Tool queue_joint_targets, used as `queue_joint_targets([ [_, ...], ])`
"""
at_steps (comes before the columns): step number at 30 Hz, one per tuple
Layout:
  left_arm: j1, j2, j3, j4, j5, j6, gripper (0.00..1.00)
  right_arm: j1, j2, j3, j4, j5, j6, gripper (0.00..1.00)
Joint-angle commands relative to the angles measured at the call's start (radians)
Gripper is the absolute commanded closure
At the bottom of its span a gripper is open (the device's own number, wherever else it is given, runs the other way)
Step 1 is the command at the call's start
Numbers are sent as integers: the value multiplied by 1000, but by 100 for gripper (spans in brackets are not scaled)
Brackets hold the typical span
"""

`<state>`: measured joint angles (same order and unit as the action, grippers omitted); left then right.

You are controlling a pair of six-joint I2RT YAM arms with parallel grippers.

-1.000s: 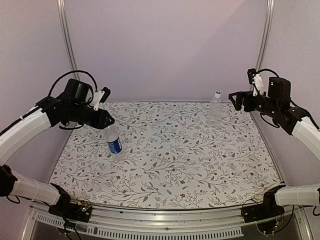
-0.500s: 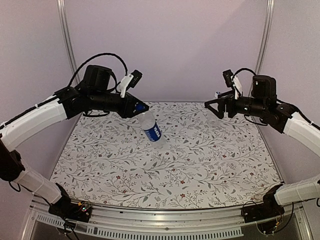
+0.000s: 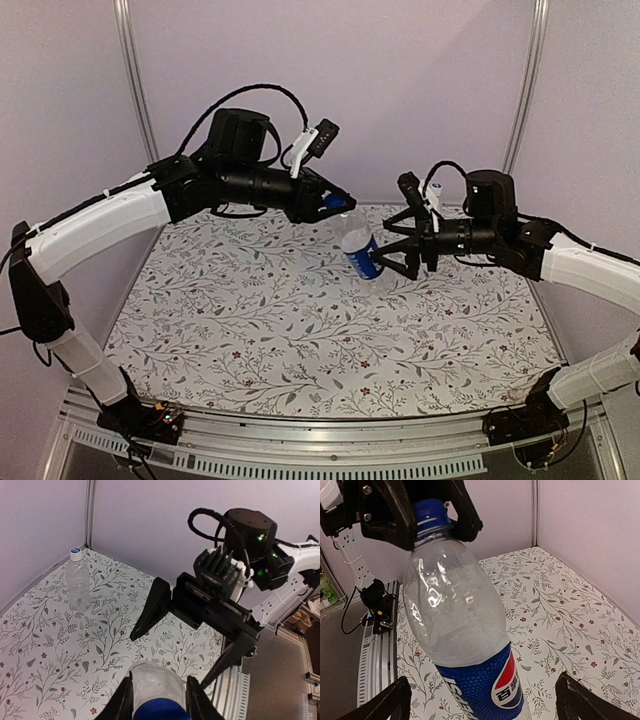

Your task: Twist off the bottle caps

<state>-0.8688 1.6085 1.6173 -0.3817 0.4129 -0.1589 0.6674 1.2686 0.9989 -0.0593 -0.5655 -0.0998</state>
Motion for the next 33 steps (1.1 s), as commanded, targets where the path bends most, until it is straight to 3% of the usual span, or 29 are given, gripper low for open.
queue_joint_targets([
  [1,-13,5,20,70,47,-49,100,11,6,-23,48,-31,-39,1],
  [8,-15,5,10,109,90,-82,100,13,42,-17,40,-12,-61,2],
  [13,-19,5,3,121,100,-100,100,14,64,-14,51,-23,-66,11],
  [28,-19,20,-9,133,116,-113,100,27,103,5,52,-31,-84,22],
  [33,-19,24,-13,131,118,-119,100,29,89,0,84,-48,-90,31],
])
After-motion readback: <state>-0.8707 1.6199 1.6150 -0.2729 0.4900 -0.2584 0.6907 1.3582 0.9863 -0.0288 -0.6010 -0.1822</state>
